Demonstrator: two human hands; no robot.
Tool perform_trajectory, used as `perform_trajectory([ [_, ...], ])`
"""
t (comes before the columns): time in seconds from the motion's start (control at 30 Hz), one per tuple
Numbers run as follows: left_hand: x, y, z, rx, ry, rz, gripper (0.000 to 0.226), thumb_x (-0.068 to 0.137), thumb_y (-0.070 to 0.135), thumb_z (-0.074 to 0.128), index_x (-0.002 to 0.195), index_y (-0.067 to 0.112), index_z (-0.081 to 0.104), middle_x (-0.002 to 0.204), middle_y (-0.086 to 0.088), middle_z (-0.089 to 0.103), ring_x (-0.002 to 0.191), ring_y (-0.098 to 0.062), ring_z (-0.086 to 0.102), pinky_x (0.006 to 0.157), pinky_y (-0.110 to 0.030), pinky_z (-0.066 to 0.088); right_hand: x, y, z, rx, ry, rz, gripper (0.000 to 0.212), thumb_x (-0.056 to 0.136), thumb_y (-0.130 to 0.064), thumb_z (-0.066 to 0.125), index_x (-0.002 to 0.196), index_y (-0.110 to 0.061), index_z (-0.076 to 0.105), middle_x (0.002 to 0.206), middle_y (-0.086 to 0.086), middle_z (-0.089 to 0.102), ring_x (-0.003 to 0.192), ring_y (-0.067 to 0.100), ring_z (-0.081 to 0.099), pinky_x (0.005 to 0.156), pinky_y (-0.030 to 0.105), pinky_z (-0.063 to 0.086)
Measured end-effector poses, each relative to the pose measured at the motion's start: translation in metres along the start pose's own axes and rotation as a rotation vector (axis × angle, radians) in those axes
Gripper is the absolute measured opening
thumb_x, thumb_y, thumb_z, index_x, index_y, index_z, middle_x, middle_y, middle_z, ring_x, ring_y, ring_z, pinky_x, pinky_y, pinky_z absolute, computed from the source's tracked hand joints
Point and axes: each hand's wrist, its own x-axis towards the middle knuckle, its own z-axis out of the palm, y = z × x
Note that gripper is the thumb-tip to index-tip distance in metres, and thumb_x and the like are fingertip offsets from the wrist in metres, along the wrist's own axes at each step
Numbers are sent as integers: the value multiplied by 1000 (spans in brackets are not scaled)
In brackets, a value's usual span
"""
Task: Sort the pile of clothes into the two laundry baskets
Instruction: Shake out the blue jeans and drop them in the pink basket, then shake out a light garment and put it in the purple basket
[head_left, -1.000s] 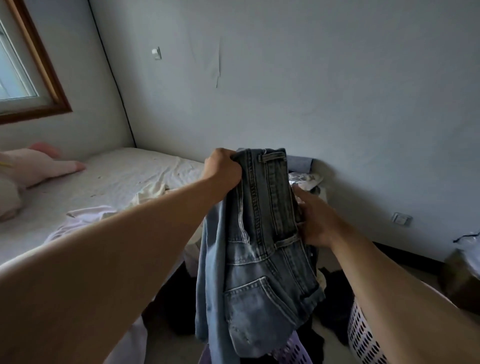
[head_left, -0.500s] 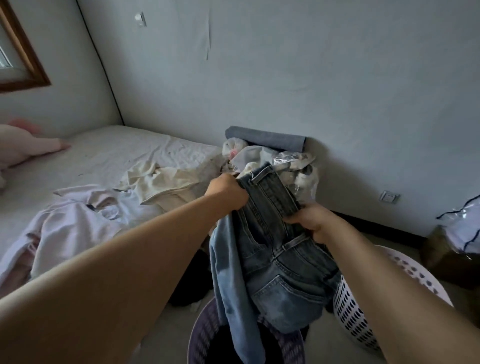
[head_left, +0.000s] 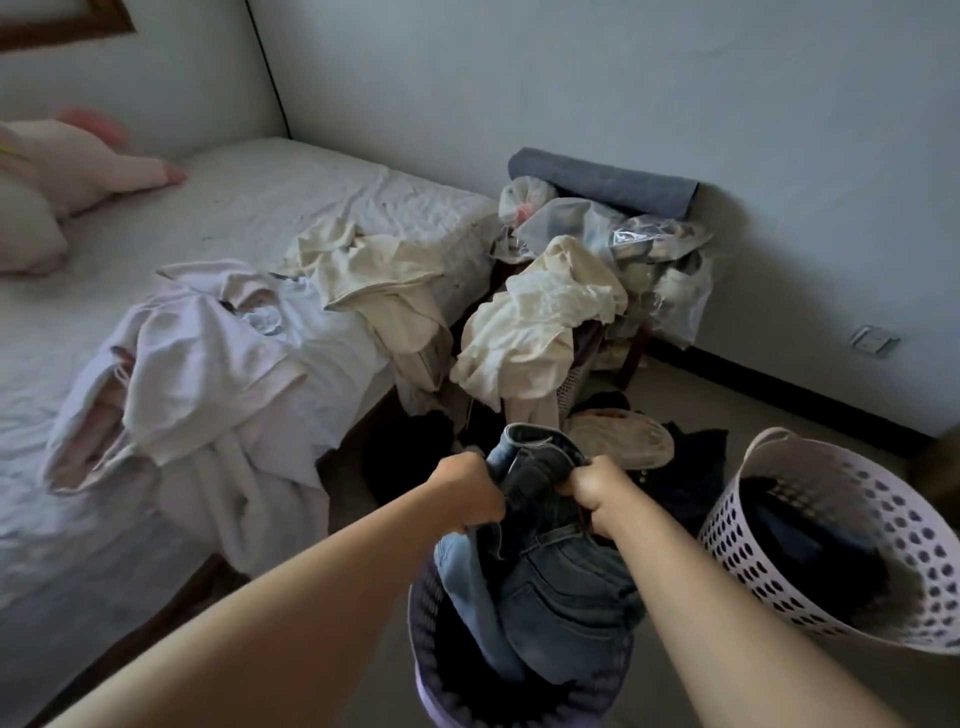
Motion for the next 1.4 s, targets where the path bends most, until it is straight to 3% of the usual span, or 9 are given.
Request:
perform_trajectory([
  [0.27, 44, -19, 66, 78, -52, 99, 36, 90, 12, 50, 125, 7, 52, 115, -9, 62, 112, -28, 59, 87, -30, 46, 42, 65, 16, 129, 90, 63, 34, 71, -10, 60, 104, -13, 68, 102, 16, 70, 86, 33, 67, 82, 53, 56],
  [0.47, 61, -49, 105, 215, -300, -18, 59, 94, 12, 43, 147, 8, 19, 136, -16, 48, 122, -31, 51, 95, -35, 44, 14, 82, 34, -191, 21, 199, 62, 95, -10, 46, 149, -5, 18, 149, 15, 33, 131, 33, 39, 97, 35, 38],
  [0.6, 62, -70, 113, 215, -338, -54, 56, 93, 13, 47, 145, 10, 26, 137, -14, 48, 121, -29, 52, 96, -33, 44, 8, 99, 43, -191, -45, 279, 18, 95, -9, 47, 112, -13, 45, 101, 13, 47, 99, 29, 46, 81, 37, 32],
  [0.73, 60, -85, 106, 200, -340, -65, 56, 92, 19, 48, 144, 12, 29, 139, -13, 46, 122, -29, 51, 97, -32, 44, -2, 94, 55, -221, -112, 216, 56, 100, -18, 47, 148, -2, 23, 154, 14, 27, 140, 32, 29, 110, 42, 31],
  [0.87, 58, -98, 85, 176, -274, -44, 55, 96, 20, 45, 146, 12, 26, 144, -13, 40, 128, -29, 46, 103, -32, 39, -5, 78, 78, -249, -153, 155, 54, 99, -21, 49, 145, -2, 28, 152, 12, 30, 138, 31, 31, 107, 41, 33],
  [0.97, 60, -115, 65, 105, -216, -52, 50, 94, 23, 48, 140, 13, 35, 139, -11, 47, 124, -28, 49, 96, -32, 42, -8, 59, 103, -269, -170, 110, 26, 97, -21, 52, 121, -11, 50, 109, 6, 50, 99, 25, 53, 82, 31, 36],
  [1.07, 61, -135, 42, 25, -164, -60, 47, 89, 23, 53, 135, 15, 43, 133, -10, 52, 119, -28, 53, 89, -31, 45, -11, 39, 130, -322, -162, 65, 16, 94, -21, 55, 104, -9, 53, 83, -1, 42, 64, 12, 37, 55, 25, 30],
  [1.17, 61, -162, 16, -40, -115, -77, 53, 89, 24, 55, 139, 15, 39, 136, -8, 52, 123, -26, 52, 93, -30, 45, -19, 15, 163, -365, -165, 27, 27, 92, -22, 56, 113, -4, 55, 98, 8, 58, 80, 20, 53, 66, 34, 47],
  [1.4, 64, -252, -52, -72, -71, -114, 53, 91, 23, 56, 139, 12, 39, 139, -9, 49, 127, -25, 50, 99, -31, 42, -39, -39, 260, -468, -193, -62, 32, 93, -22, 57, 121, -12, 48, 103, 0, 47, 95, 21, 51, 75, 28, 41],
])
